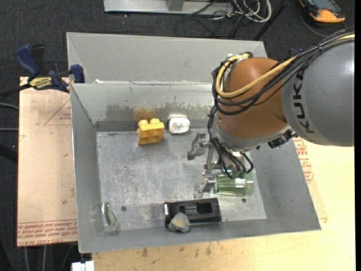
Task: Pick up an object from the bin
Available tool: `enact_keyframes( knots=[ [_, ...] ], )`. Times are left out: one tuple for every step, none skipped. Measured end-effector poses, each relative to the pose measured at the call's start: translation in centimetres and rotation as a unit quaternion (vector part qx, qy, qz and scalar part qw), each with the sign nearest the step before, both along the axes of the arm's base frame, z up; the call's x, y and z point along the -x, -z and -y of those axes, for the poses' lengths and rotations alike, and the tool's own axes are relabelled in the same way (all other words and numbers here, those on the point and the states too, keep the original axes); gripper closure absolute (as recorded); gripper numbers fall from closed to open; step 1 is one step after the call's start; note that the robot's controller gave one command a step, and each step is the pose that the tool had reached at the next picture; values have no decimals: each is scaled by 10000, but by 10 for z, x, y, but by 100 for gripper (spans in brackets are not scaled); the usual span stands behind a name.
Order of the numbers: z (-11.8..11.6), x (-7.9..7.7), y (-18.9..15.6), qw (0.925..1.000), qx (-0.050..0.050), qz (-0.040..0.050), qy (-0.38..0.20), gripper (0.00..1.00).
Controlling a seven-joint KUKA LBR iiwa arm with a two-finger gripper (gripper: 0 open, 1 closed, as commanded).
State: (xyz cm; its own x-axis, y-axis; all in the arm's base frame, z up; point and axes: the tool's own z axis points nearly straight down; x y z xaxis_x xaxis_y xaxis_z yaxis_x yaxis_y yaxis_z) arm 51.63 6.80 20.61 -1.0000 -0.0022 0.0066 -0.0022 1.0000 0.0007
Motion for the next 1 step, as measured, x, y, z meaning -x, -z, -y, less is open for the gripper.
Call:
enact_keyframes(
  knots=[
    [0, -2, -3, 10000, -2, 35, 10, 0]
  ],
)
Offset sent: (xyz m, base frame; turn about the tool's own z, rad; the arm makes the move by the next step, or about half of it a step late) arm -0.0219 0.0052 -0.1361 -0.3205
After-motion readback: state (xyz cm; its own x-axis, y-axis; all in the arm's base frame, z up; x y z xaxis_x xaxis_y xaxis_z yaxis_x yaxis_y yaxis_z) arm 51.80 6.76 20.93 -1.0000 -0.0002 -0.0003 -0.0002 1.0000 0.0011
